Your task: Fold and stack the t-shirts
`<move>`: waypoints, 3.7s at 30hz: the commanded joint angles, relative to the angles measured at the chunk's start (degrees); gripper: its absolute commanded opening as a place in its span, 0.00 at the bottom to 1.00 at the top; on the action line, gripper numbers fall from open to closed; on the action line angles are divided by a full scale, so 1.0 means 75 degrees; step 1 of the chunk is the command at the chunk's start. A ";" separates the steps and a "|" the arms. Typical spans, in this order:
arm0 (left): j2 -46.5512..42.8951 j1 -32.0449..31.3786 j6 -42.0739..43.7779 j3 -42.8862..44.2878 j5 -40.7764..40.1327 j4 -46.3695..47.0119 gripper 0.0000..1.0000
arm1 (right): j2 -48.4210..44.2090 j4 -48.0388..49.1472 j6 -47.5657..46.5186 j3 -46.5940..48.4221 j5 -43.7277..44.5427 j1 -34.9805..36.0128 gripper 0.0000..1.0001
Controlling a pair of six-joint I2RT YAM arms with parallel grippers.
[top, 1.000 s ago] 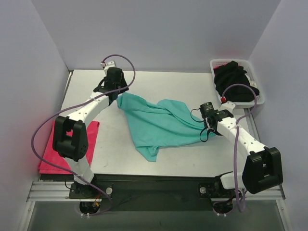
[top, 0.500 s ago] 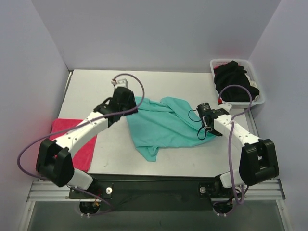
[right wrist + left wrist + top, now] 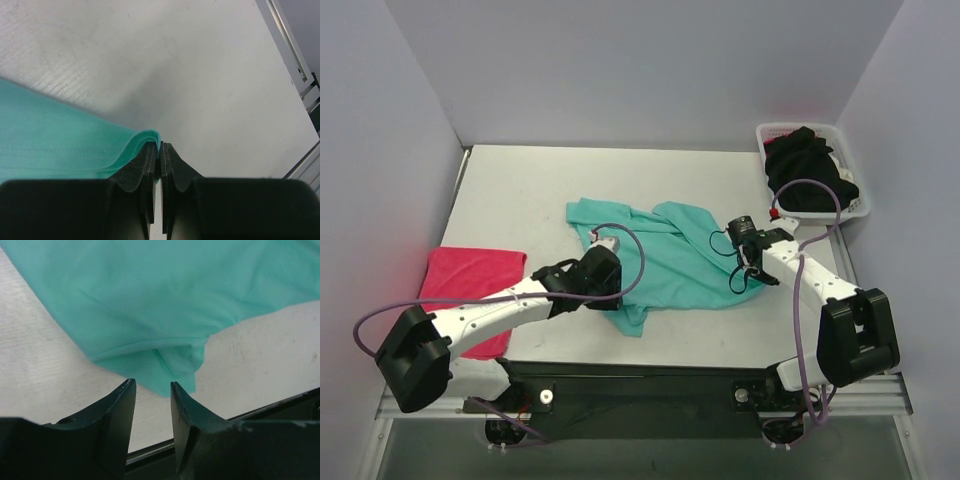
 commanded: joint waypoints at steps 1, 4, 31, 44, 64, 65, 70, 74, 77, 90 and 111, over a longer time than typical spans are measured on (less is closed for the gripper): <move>0.0143 -0.0372 -0.0197 -0.0085 0.0226 0.0128 0.45 | -0.0020 -0.0157 0.0195 -0.0112 0.0112 0.0049 0.00; 0.0402 -0.0899 -0.0174 -0.0026 0.0157 0.0304 0.48 | 0.0038 -0.0134 0.0241 -0.0159 0.0077 0.0038 0.00; 0.2300 -0.1826 0.0060 0.0712 0.0508 0.0843 0.50 | 0.0003 -0.0016 0.0218 -0.0300 0.0054 0.0026 0.00; 0.2711 -0.1838 -0.0057 0.0982 -0.0207 -0.0258 0.42 | -0.0207 -0.0005 0.0382 -0.0452 0.0019 0.0038 0.00; 0.1448 -0.1605 -0.0115 0.1426 -0.1073 -0.1476 0.00 | -0.1050 -0.0040 0.0183 -0.0417 -0.0263 0.0038 0.00; 0.1260 -0.1557 -0.0092 0.1508 -0.1190 -0.1593 0.00 | -0.1144 -0.0086 0.0136 -0.0394 -0.0274 0.0026 0.00; -0.0156 -0.0808 0.0246 0.2070 -0.2092 -0.2238 0.00 | -0.1789 -0.0320 -0.0028 -0.0160 -0.0321 0.0026 0.00; -0.1119 0.0234 0.0669 0.2796 -0.2620 -0.2298 0.00 | -0.2281 -0.0520 -0.0227 0.0331 -0.0298 0.0038 0.00; -0.1519 0.0973 0.1009 0.3207 -0.2949 -0.2146 0.00 | -0.2586 -0.0637 -0.0403 0.0672 -0.0286 0.0014 0.00; -0.1554 0.1830 0.2333 0.5562 -0.3734 -0.1665 0.00 | -0.3230 -0.0848 -0.1328 0.3027 -0.0508 0.0026 0.00; -0.1603 0.1842 0.4487 0.6654 -0.4086 0.1344 0.00 | -0.2459 0.0204 -0.2770 0.5418 -0.0955 0.0717 0.00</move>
